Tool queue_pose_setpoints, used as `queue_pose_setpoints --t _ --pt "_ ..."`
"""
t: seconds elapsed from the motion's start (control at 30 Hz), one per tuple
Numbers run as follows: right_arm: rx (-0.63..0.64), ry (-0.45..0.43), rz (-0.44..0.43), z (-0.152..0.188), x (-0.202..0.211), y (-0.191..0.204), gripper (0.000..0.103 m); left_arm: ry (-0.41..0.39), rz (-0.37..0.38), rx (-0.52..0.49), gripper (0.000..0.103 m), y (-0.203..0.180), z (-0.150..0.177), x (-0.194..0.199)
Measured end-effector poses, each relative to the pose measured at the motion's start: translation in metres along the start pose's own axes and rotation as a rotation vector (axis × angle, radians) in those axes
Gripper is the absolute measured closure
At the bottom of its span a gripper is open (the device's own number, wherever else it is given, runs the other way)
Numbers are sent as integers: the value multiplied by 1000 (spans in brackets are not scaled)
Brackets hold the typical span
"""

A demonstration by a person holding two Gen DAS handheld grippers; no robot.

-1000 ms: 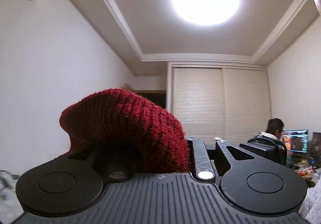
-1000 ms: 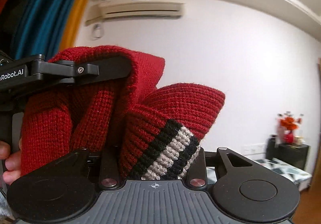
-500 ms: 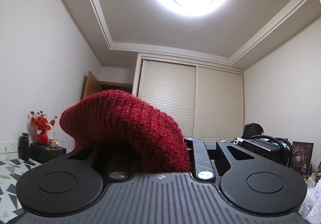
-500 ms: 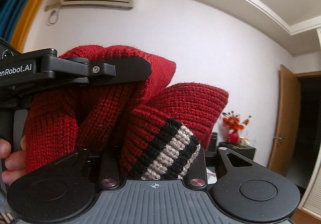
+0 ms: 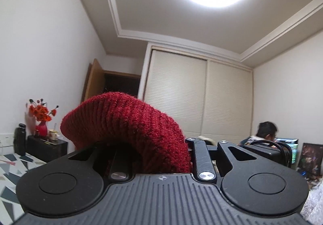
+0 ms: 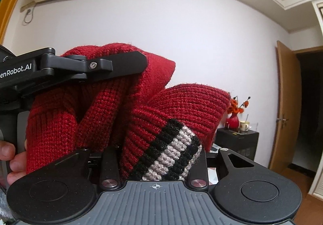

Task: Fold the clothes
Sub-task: 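Lift the cardigan by its cuffs with both tools and carry it across the room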

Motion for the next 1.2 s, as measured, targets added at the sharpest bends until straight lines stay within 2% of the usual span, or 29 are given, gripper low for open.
queue_pose_setpoints --t 0.17,0.23,0.43,0.67,0.83,1.03,1.13,1.2 --pt "-24 -32 -19 -1 -105 -25 71 23 -28 -29 80 85 -19 -13" --pt "-35 -57 -24 -6 -144 -21 71 23 -37 -47 81 110 -24 -23" --pt "-58 -77 -35 -10 -245 -64 71 101 -97 -45 81 170 -29 -56" --pt "-68 -82 -98 -17 -347 -110 71 94 -210 -7 81 220 -29 -75" --pt "-62 -68 -199 -24 -413 -140 71 80 -339 16 81 254 -24 -95" --pt "-85 -65 -357 -49 -509 -196 71 8 -549 19 81 282 -35 -113" --pt "-54 -103 -434 -75 -550 -212 71 -49 -651 1 81 286 -46 -108" --pt "-32 -143 -465 -87 -571 -219 71 -83 -745 -6 81 288 -53 -100"
Point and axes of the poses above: each gripper's, at about its wrist camera, not at the fingertips, and x roughly against the way its jaws point, y to its left, z to its underside, the point moved 1 cm from there along -x, roughly the way its jaws point, and after that the axes turned 10 degrees about z, right-handed, at the moved point
